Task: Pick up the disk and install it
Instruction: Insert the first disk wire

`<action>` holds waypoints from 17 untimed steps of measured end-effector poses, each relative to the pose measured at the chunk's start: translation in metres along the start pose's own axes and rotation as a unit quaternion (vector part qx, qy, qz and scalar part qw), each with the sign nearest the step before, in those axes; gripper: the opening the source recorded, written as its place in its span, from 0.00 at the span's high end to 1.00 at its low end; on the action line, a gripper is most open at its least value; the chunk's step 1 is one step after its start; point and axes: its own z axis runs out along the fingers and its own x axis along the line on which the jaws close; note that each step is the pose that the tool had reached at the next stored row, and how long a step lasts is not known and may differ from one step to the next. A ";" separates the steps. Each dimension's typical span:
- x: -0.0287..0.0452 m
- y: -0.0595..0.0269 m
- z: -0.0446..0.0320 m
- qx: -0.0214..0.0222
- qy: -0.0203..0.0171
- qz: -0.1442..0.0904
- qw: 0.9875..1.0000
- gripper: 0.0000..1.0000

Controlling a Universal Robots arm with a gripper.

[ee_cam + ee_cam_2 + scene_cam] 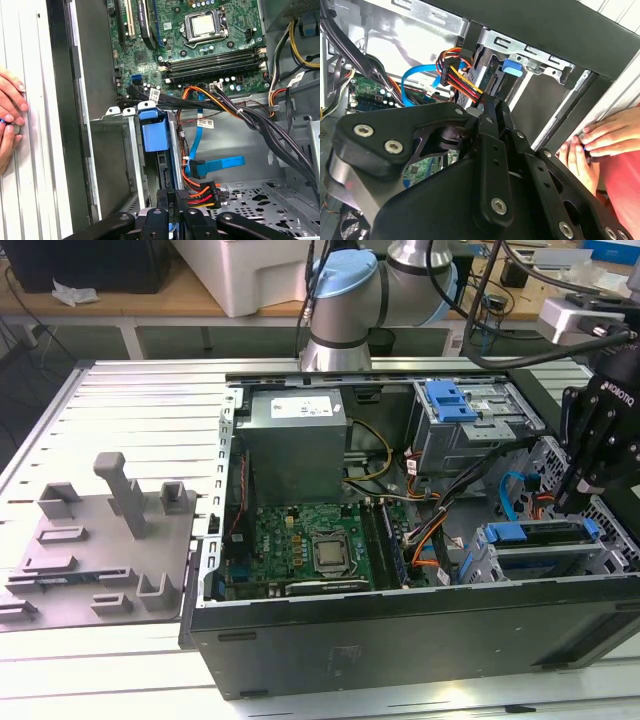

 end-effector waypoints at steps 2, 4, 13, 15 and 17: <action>-0.0001 0.0000 0.0004 0.002 0.000 -0.010 1.000 0.82; -0.0001 0.0000 0.0009 0.005 0.001 -0.028 1.000 0.82; -0.0006 0.0001 0.0033 0.014 0.002 -0.075 0.997 0.82; -0.0006 0.0001 0.0034 0.014 0.002 -0.075 0.997 0.82; -0.0007 0.0001 0.0039 0.014 0.002 -0.075 0.997 0.82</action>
